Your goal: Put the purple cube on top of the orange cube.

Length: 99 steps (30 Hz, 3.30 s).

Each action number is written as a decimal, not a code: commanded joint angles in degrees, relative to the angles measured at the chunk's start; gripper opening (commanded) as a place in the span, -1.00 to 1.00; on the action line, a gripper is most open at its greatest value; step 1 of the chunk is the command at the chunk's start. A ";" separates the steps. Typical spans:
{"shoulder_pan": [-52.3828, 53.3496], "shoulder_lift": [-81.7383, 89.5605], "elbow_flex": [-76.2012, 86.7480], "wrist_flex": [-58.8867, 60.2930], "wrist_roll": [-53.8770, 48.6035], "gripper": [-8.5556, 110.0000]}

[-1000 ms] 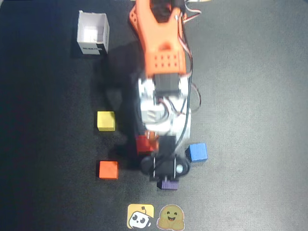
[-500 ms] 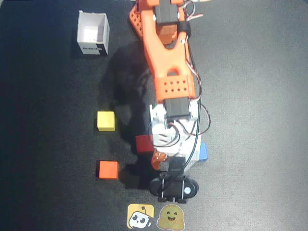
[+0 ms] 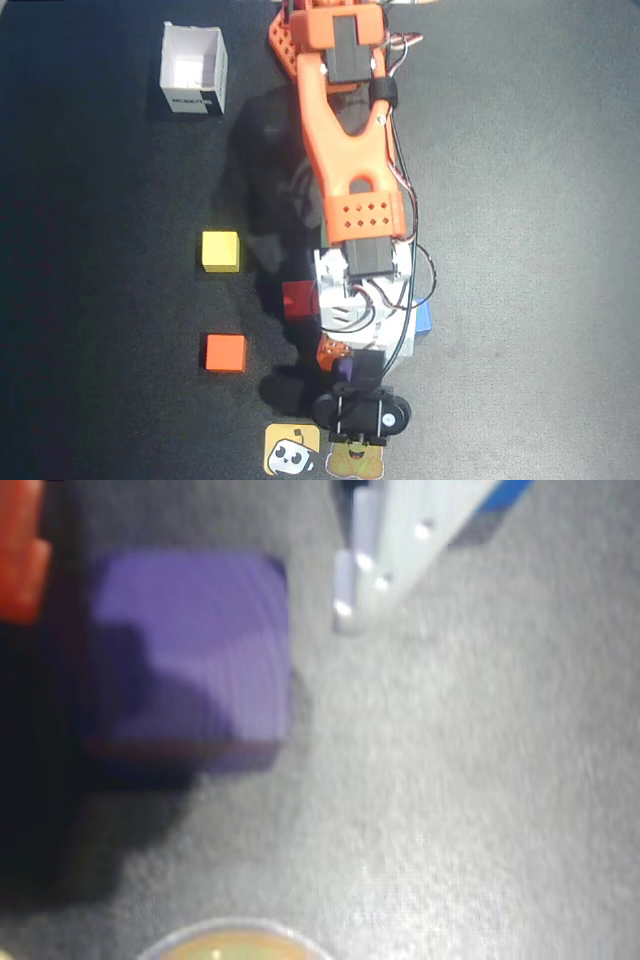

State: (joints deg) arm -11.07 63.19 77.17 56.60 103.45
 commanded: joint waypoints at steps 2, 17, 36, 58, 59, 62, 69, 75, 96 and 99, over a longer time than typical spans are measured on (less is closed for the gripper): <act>-0.26 0.09 -2.81 -1.67 0.44 -0.48; -0.09 0.62 -2.46 -1.93 0.44 -0.48; 0.18 -3.34 -2.29 -4.66 0.62 -0.57; 3.25 4.13 -0.97 -1.49 1.23 -0.72; 3.78 4.83 -0.97 -0.79 0.70 -0.72; 4.83 6.68 -0.97 2.02 -3.25 -0.72; 8.26 13.01 2.72 7.91 -12.22 -0.72; 12.39 18.54 7.47 10.55 -18.90 -0.72; 26.02 20.21 4.48 18.63 -21.53 -0.72; 26.10 19.95 4.48 17.40 -19.07 -0.72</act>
State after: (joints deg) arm 14.50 79.80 84.64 75.23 82.44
